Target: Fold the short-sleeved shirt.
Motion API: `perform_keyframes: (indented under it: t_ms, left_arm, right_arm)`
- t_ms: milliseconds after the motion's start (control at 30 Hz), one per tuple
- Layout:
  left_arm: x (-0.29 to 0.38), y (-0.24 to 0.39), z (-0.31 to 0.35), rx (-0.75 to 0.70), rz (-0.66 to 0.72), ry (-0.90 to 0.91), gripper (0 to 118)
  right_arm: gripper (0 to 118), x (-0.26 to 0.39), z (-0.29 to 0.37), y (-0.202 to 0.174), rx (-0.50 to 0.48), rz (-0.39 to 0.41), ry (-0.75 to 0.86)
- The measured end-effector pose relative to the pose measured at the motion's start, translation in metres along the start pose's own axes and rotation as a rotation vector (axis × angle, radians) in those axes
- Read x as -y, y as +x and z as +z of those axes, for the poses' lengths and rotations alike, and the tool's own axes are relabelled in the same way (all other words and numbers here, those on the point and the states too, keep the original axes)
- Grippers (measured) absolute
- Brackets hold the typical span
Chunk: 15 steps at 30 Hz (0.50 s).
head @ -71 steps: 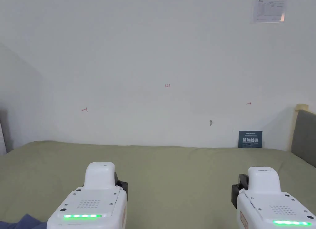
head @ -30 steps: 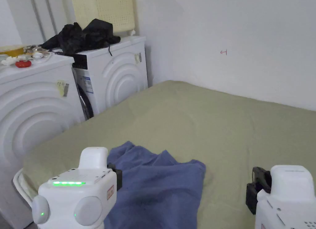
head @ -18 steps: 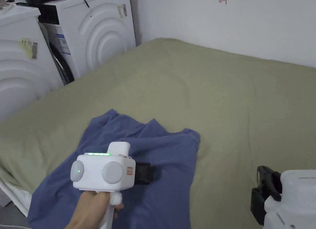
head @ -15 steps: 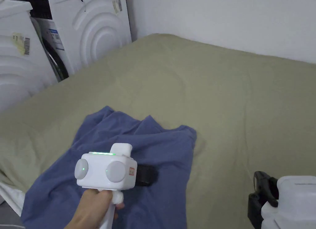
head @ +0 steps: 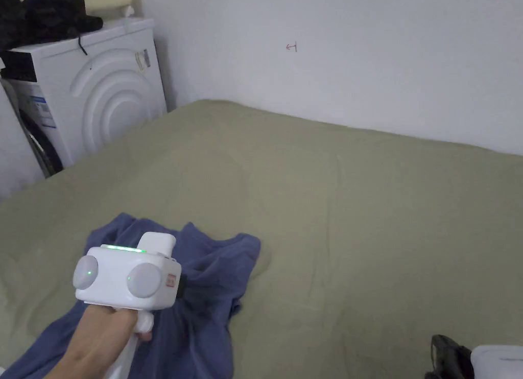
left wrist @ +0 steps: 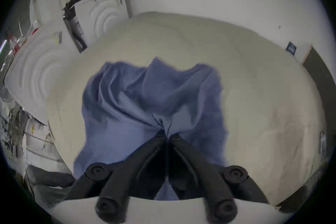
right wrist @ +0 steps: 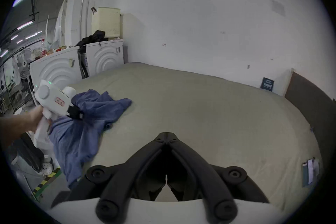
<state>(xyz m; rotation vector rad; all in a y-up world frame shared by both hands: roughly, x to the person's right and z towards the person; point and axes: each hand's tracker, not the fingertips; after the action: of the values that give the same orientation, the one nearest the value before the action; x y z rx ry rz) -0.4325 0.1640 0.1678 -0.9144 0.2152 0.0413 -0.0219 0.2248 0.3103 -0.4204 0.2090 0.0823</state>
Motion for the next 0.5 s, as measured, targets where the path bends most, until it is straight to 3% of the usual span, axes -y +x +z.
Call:
perform_keyframes:
  t_ms: [133,333,500]
  left_arm:
    - [-0.032,0.064,0.042,0.069,-0.109,0.093,0]
    - [-0.076,0.212,0.114,0.26,-0.296,0.247,0]
    - [-0.073,0.339,0.139,0.482,-0.38,0.228,0]
  right_arm:
    - [0,-0.002,0.041,0.034,0.093,-0.029,0.023]
    - [0,-0.002,0.095,0.08,0.222,-0.06,0.073]
    - [0,0.009,0.117,0.119,0.312,-0.107,0.064]
